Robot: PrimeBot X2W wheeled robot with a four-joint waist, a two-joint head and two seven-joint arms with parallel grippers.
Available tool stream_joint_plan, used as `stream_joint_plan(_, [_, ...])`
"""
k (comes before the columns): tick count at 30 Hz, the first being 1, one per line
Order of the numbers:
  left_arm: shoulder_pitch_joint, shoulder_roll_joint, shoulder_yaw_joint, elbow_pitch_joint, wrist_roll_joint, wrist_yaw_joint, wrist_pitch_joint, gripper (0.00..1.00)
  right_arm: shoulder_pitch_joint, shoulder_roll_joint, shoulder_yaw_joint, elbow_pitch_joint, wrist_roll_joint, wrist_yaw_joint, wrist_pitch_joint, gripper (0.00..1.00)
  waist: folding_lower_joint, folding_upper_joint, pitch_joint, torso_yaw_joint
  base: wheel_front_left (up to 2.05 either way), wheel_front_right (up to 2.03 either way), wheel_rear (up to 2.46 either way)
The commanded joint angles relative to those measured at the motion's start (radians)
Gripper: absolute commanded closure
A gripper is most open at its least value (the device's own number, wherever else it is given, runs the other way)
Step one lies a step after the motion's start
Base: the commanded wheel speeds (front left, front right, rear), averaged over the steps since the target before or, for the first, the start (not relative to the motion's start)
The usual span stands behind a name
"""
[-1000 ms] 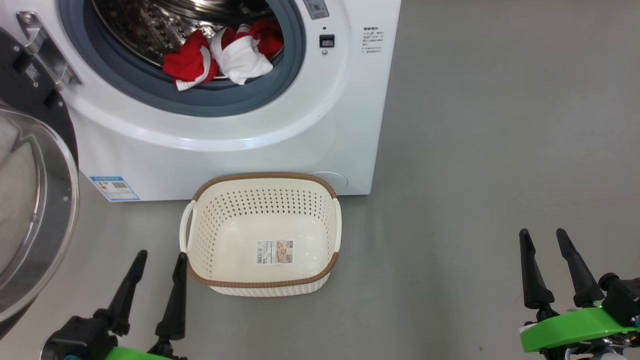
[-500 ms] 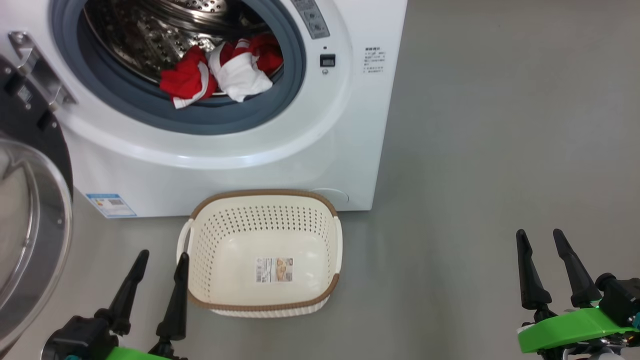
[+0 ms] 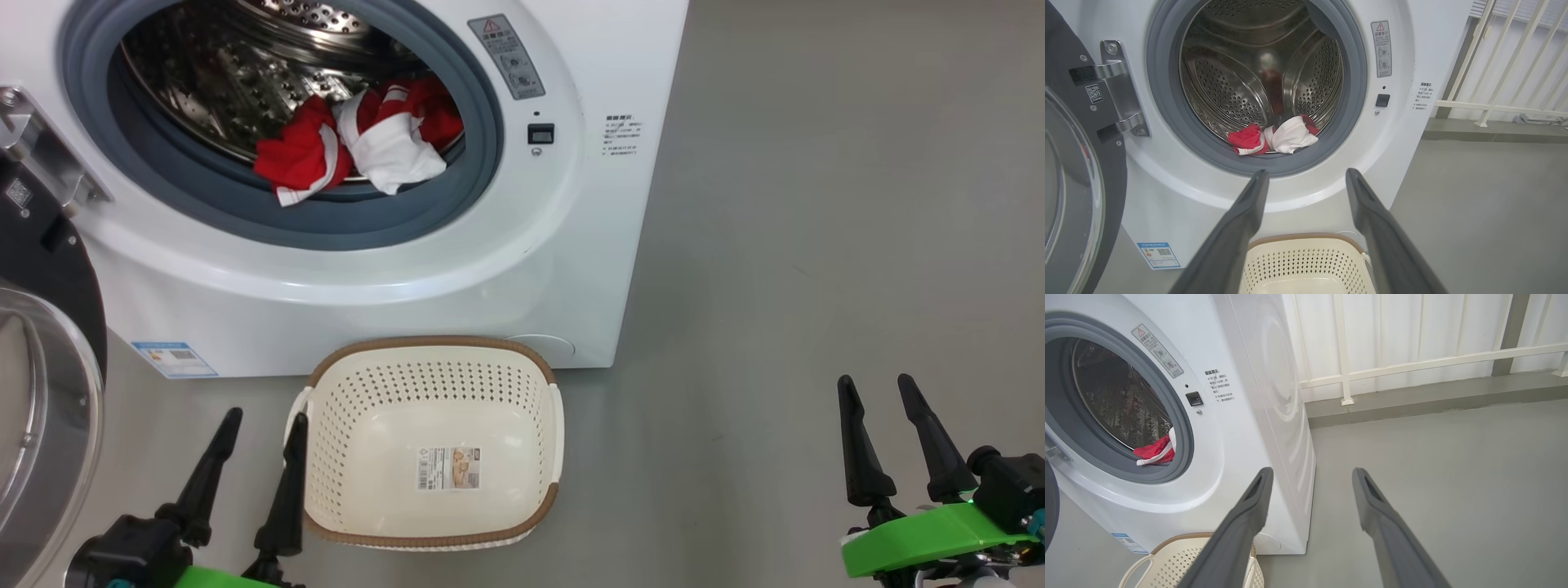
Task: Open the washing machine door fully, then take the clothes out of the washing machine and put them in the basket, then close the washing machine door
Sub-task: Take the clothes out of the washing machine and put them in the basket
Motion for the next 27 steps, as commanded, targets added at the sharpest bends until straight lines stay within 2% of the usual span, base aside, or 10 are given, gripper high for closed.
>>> stream_joint_plan(1, [-0.023, 0.016, 0.040, -0.021, 0.013, -0.005, -0.005, 0.00, -0.016, -0.006, 0.021, -0.026, -0.001, 0.006, -0.006, 0.00, 0.0000, 0.0000, 0.002, 0.002, 0.00, 0.00, 0.00])
stream_joint_plan(17, [-0.043, 0.010, 0.043, 0.006, 0.051, -0.005, -0.005, 0.00, -0.030, -0.003, 0.021, -0.028, -0.005, 0.006, -0.006, 0.00, 0.0000, 0.0000, 0.028, 0.010, 0.00, 0.00, 0.00])
stream_joint_plan(27, [-0.246, 0.010, 0.053, 0.156, 0.120, -0.005, -0.005, 0.00, -0.068, 0.000, 0.034, -0.038, -0.007, 0.006, -0.006, 0.00, 0.0000, 0.0000, 0.103, -0.021, 0.00, 0.00, 0.00])
